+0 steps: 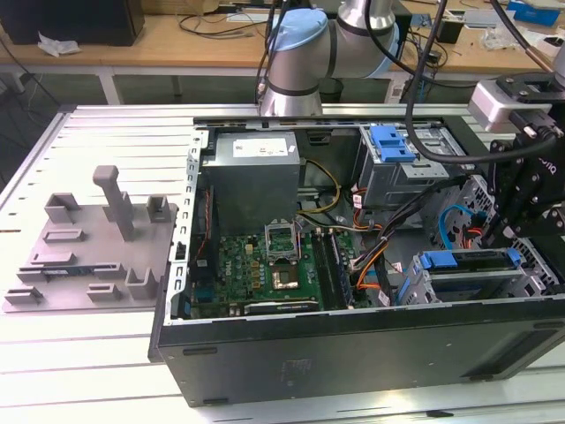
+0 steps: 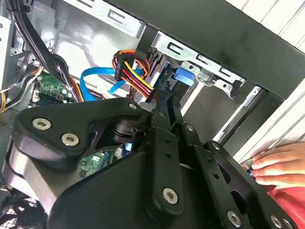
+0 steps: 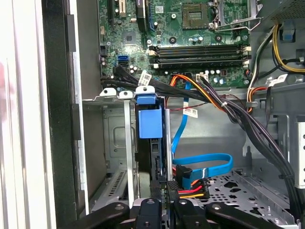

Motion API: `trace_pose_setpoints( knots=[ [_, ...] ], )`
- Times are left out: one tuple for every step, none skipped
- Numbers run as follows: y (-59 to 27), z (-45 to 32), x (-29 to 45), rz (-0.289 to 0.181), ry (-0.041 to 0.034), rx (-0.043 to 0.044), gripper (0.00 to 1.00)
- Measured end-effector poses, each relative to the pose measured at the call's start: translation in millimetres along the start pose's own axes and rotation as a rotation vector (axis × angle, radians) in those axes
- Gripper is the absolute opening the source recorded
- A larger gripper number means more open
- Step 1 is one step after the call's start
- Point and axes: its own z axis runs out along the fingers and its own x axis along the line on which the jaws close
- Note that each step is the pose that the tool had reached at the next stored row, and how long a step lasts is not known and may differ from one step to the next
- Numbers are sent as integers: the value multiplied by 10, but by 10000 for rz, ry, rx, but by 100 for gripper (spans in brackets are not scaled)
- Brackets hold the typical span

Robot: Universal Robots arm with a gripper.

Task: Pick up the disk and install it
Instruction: 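Insert the first disk wire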

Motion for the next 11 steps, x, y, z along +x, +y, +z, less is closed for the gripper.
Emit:
trace_pose_setpoints(
  knots=[
    [0,1,1,0,-1,0,16],
    [0,1,2,0,-1,0,16],
    [0,1,3,0,-1,0,16],
    [0,1,4,0,0,0,16],
    [0,2,8,0,0,0,16],
    [0,2,11,0,0,0,16],
    [0,4,12,0,-2,0,16],
    [0,10,14,-2,0,0,16],
    [0,10,13,-9,-1,0,16],
    [0,11,13,-9,0,0,16],
    [0,12,13,-10,0,0,16]
  ],
)
